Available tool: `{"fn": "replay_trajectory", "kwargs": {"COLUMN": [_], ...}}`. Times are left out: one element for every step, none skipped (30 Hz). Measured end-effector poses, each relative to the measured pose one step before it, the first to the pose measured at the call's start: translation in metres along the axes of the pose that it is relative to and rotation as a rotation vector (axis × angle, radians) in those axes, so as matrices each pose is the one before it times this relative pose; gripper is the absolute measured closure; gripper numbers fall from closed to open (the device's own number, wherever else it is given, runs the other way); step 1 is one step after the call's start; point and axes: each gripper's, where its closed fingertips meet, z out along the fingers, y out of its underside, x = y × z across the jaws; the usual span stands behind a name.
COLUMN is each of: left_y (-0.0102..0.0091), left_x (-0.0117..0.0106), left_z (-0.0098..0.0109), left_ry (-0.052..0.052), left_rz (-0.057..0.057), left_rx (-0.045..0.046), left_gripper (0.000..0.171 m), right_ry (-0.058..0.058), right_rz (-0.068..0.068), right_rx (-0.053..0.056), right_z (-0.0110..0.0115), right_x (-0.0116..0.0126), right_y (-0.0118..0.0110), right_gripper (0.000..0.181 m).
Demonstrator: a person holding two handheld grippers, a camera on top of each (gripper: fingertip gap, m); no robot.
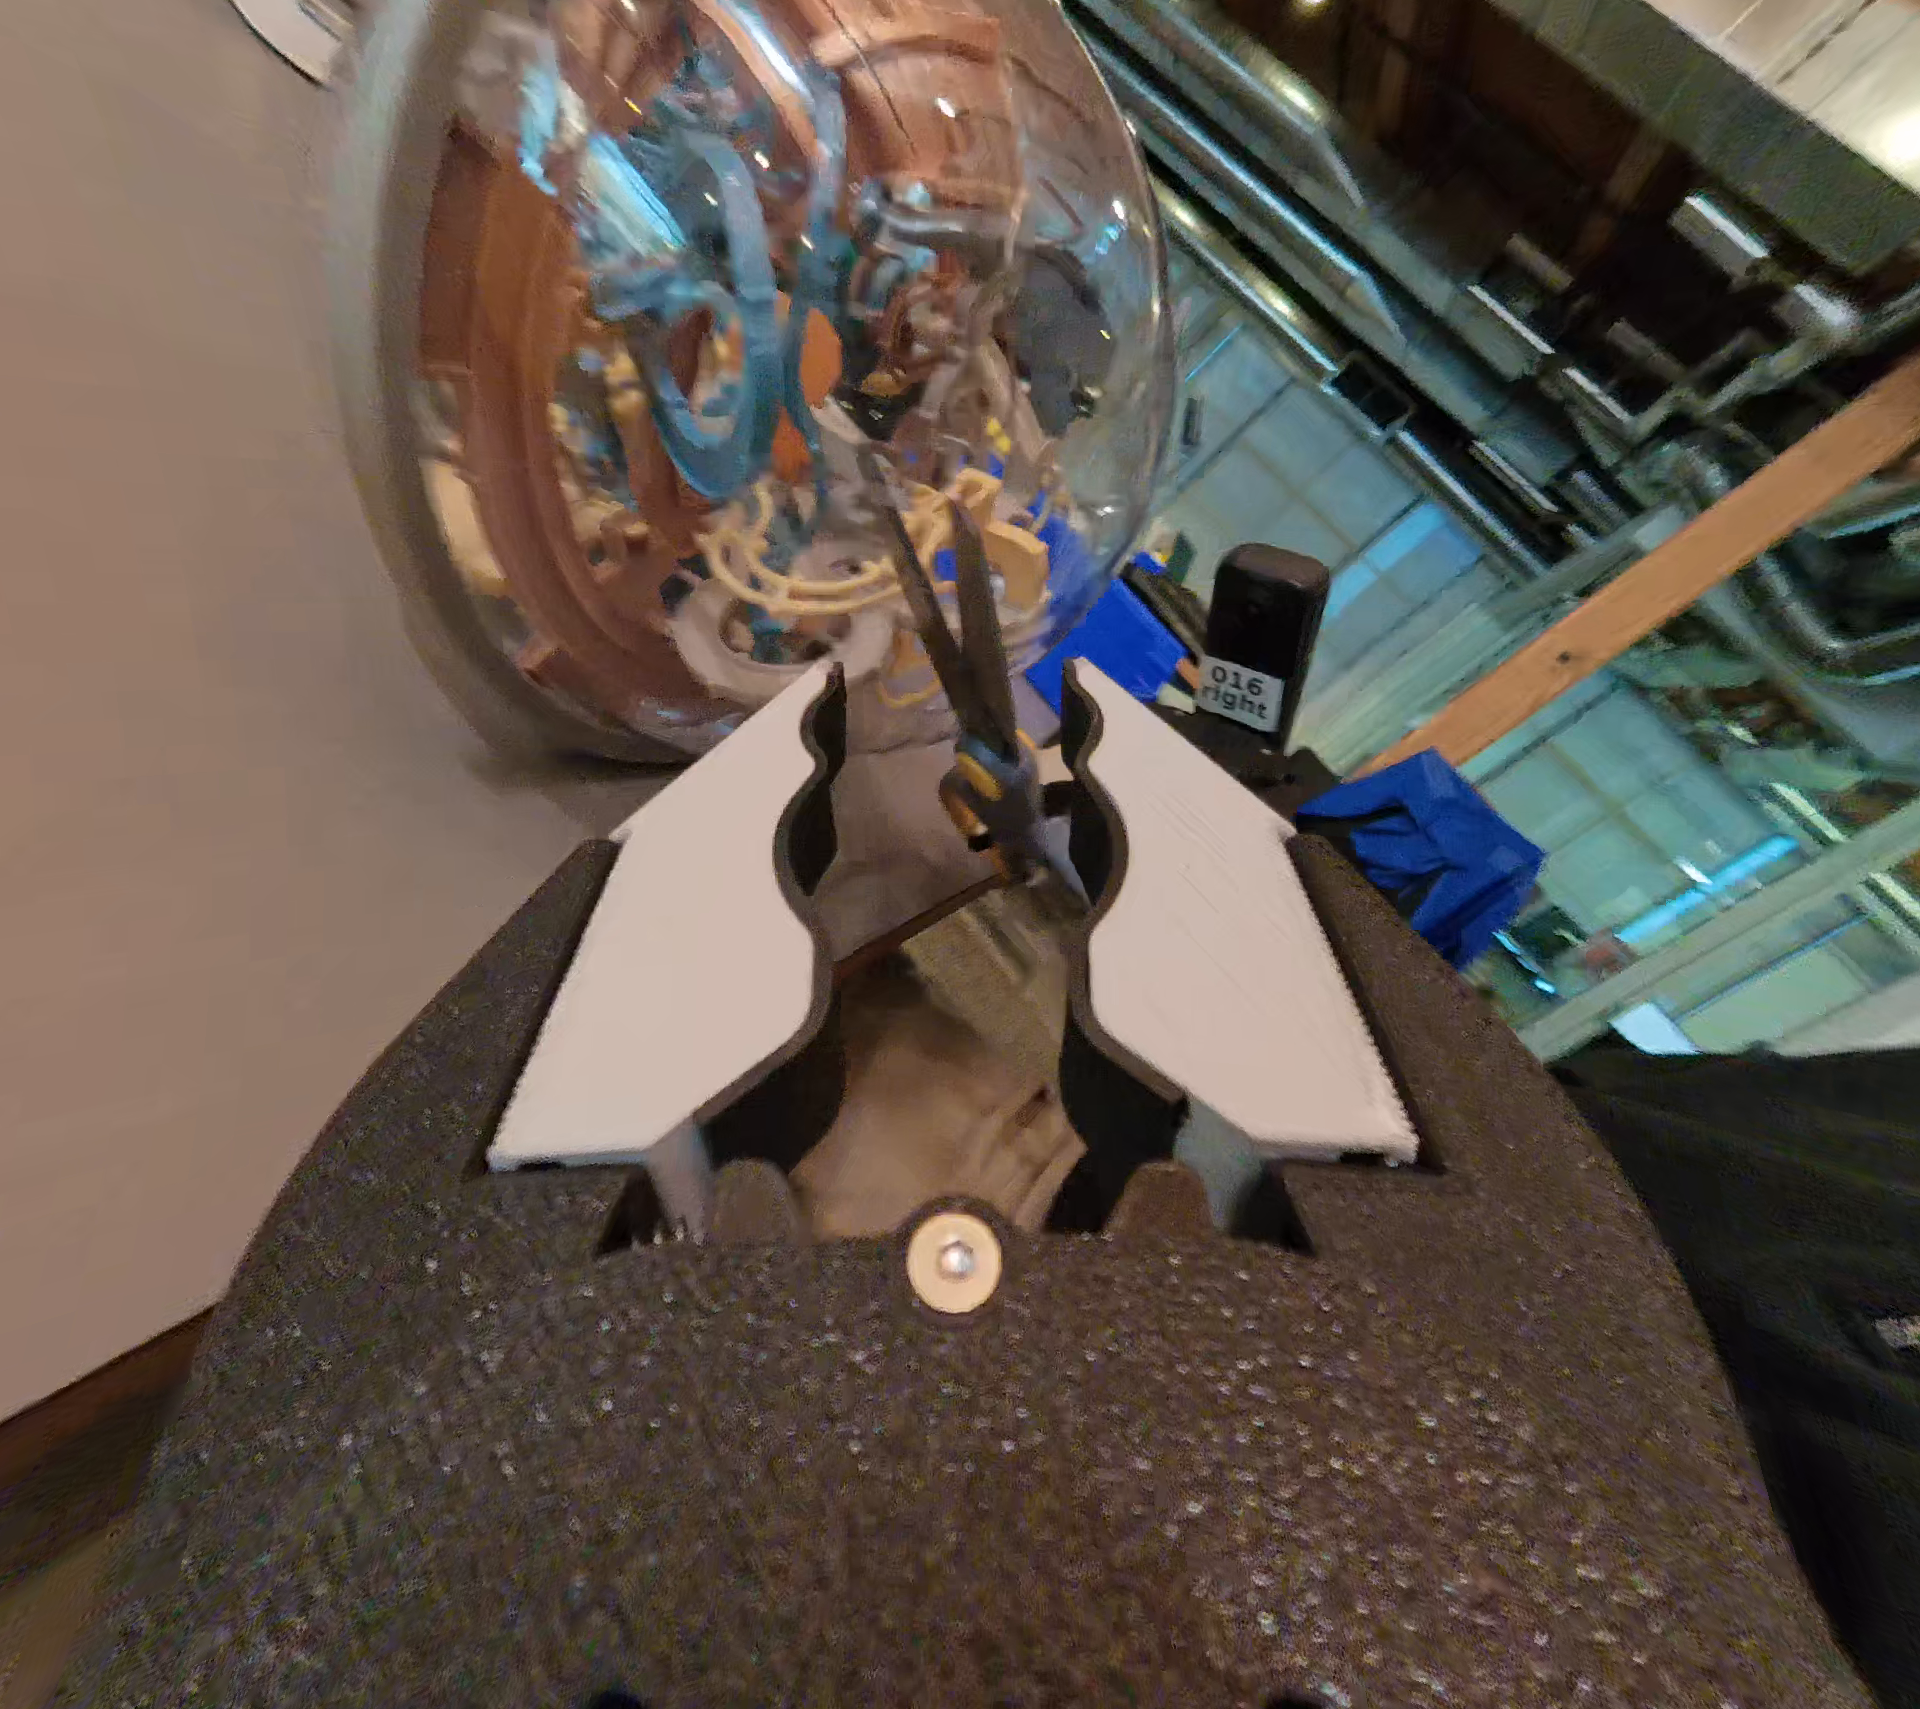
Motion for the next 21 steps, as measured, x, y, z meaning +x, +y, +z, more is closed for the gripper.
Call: {"fn": "replay_trajectory", "kwargs": {"left_y": [0.00565, 0.00103, 0.00402, 0.00484, 0.00209, -0.00113, 0.00255, 0.00437, 0.00374, 0.00376, 0.0039, 0.00332, 0.00272, 0.00052, -0.0017, -0.00207, -0.00196, -0.00132, -0.00021, -0.00013, 0.00009], "left_x": [0.00356, -0.0005, -0.00135, -0.0019, -0.00132, -0.00033, 0.00205, 0.00279, 0.00209, 0.0015, 0.00098, 0.00032, -0.00113, -0.00555, -0.0032, 0.00028, 0.00072, 0.00014, -0.001, -0.00082, 0.00009], "left_z": [0.00463, 0.00285, 0.00322, 0.00387, 0.00326, 0.00187, 0.0029, 0.00392, 0.00389, 0.00382, 0.00424, 0.00443, 0.00411, 0.00256, 0.00089, 0.0009, 0.00037, 0.00012, 0.00018, 0.00024, 0.00051], "left_ry": [0.0267, -0.0031, -0.0063, -0.0075, -0.0039, 0.0017, 0.0205, 0.0259, 0.0195, 0.0142, 0.0088, 0.0025, -0.0091, -0.0384, -0.0218, 0.0008, 0.0042, -0.0016, -0.0107, -0.0114, -0.0061], "left_rz": [-0.0136, 0.0013, 0.0032, -0.0033, -0.0055, -0.0078, -0.0083, -0.0194, -0.0176, -0.0068, -0.0055, -0.0043, -0.0018, 0.0077, 0.0168, -0.0105, -0.0138, -0.0047, 0.0087, 0.0119, 0.0064], "left_rx": [-0.02252, 0.00638, -0.01607, -0.02169, -0.00086, 0.02349, -0.00348, -0.01723, -0.01136, -0.00924, -0.011, -0.00769, -0.00247, 0.01091, 0.02576, 0.02255, 0.01628, 0.01118, 0.00398, 0.00412, 0.00428], "left_gripper": [0.132, 0.133, 0.133, 0.133, 0.133, 0.133, 0.133, 0.133, 0.133, 0.133, 0.133, 0.134, 0.136, 0.147, 0.153, 0.153, 0.153, 0.153, 0.153, 0.153, 0.153], "right_ry": [0.0221, 0.0291, 0.0264, 0.021, 0.0196, 0.0255, 0.0205, 0.0098, 0.008, 0.0101, 0.0056, 0.0034, 0.0047, 0.0099, 0.0127, 0.0032, -0.0028, -0.0039, -0.0069, -0.006, -0.0027], "right_rz": [-0.0184, -0.0237, -0.0238, -0.0221, -0.0225, -0.0245, -0.0203, -0.0121, -0.0098, -0.0124, -0.0106, -0.0059, -0.0059, -0.0084, -0.0073, -0.0003, 0.0095, 0.015, 0.0153, 0.0135, 0.009], "right_rx": [-0.0077, -0.003, 0.0023, -0.0068, -0.015, -0.0076, 0.0001, -0.0059, -0.0084, -0.0022, -0.0024, -0.004, -0.0028, 0.0026, 0.0124, 0.019, 0.0173, 0.006, -0.0075, -0.0215, -0.0368], "right_z": [0.00185, 0.00101, 0.0006, 0.0009, 0.0011, 0.00091, 0.00055, 0.0007, 0.00072, 0.00047, 0.00047, 0.00054, 0.00037, -0.00008, -0.00062, -0.00072, -0.00039, 0.00047, 0.00143, 0.00239, 0.00339], "right_x": [-0.00001, 0.00076, 0.00039, -0.00037, -0.00047, 0.00083, 0.0004, -0.00064, -0.00033, -0.00002, -0.00024, -0.00043, -0.00006, 0.0006, 0.00084, -0.00034, -0.00096, -0.00059, -0.00054, -0.00001, 0.00081], "right_y": [0.00004, -0.00089, -0.00181, -0.00021, 0.00107, 0.00017, -0.00089, 0.00004, 0.00064, 0.0, 0.00023, 0.00048, 0.00028, -0.00035, -0.0019, -0.00288, -0.00246, -0.0008, 0.00167, 0.00429, 0.00695], "right_gripper": [0.143, 0.143, 0.144, 0.144, 0.144, 0.144, 0.144, 0.144, 0.144, 0.144, 0.144, 0.144, 0.144, 0.144, 0.144, 0.143, 0.143, 0.14, 0.136, 0.132, 0.131]}}
